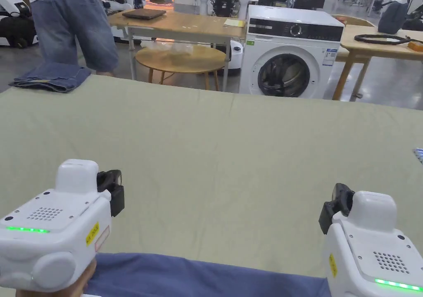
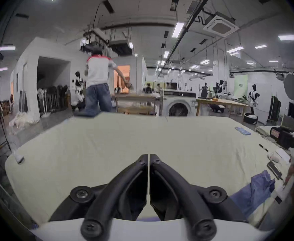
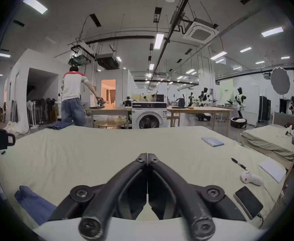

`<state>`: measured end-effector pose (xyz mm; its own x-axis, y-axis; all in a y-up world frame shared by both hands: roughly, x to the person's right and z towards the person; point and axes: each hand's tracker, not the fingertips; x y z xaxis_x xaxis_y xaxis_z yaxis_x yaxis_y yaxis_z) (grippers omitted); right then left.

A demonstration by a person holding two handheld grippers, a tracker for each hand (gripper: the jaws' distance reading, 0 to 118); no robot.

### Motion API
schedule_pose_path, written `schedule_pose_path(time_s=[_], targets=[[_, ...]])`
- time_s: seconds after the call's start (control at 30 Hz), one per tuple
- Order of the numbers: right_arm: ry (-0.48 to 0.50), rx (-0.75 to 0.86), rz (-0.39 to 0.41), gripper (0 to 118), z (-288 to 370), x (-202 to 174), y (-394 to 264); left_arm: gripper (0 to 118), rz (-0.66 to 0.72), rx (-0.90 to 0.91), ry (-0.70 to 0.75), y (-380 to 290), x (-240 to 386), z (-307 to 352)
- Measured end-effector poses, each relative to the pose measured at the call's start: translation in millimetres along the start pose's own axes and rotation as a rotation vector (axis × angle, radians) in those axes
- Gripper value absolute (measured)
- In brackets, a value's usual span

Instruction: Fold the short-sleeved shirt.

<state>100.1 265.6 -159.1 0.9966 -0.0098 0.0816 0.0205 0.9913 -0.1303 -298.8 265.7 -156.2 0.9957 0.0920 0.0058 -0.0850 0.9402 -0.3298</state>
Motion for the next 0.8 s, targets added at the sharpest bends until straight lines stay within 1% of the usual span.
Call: schedule_pose_path(time_s=[0.1,0.17,0.23,0.27,0.33,0.4,0.43,0.47,0.57,0.67,0.7,0.73,0.8], targets=[[0.010,-0.016,0.016,0,-3.3,-3.1,-3.5,0,0.120,-0.188,-0.064,-6.4,-37.0,-1.7],[0.012,-0.029,0.028,0,-5.6,-4.2,-5.8,0,0.162,-0.244,-0.092,-15.0,-62.6,-5.3],[0.019,-0.047,0.028,0,-8.2,-3.5,-8.1,2,0.200,-0.365,-0.126,-25.8,-88.2,-10.5],[0.023,-0.056,0.027,0,-12.6,-4.0,-13.9,8,0.218,-0.418,-0.144,-31.4,-99.8,-13.9],[0.023,-0.067,0.028,0,-15.1,-3.6,-17.0,40,0.260,-0.502,-0.190,-46.8,-130.0,-28.2],[0.024,-0.084,0.035,0,-13.3,-3.9,-16.2,56,0.330,-0.572,-0.255,-61.4,-153.0,-35.0],[0.025,-0.090,0.035,0,-13.3,-3.3,-17.2,61,0.358,-0.596,-0.280,-64.4,-147.5,-31.5],[0.027,-0.096,0.034,0,-13.8,-2.8,-18.5,64,0.379,-0.620,-0.296,-69.9,-153.5,-34.6],[0.028,-0.118,0.036,0,-15.0,-2.6,-23.5,64,0.438,-0.696,-0.375,-88.5,-164.2,-42.2],[0.028,-0.135,0.035,0,-16.7,-1.8,-28.5,64,0.536,-0.759,-0.466,-109.7,-171.4,-55.8],[0.029,-0.141,0.035,0,-17.3,-1.5,-29.7,65,0.539,-0.766,-0.469,-116.8,-175.8,-61.8],[0.028,-0.147,0.036,0,-17.7,-1.2,-30.3,65,0.596,-0.788,-0.512,-123.1,-174.2,-62.6],[0.027,-0.154,0.037,0,-17.0,-1.6,-31.7,65,0.675,-0.714,-0.584,-128.7,-175.7,-65.1]])
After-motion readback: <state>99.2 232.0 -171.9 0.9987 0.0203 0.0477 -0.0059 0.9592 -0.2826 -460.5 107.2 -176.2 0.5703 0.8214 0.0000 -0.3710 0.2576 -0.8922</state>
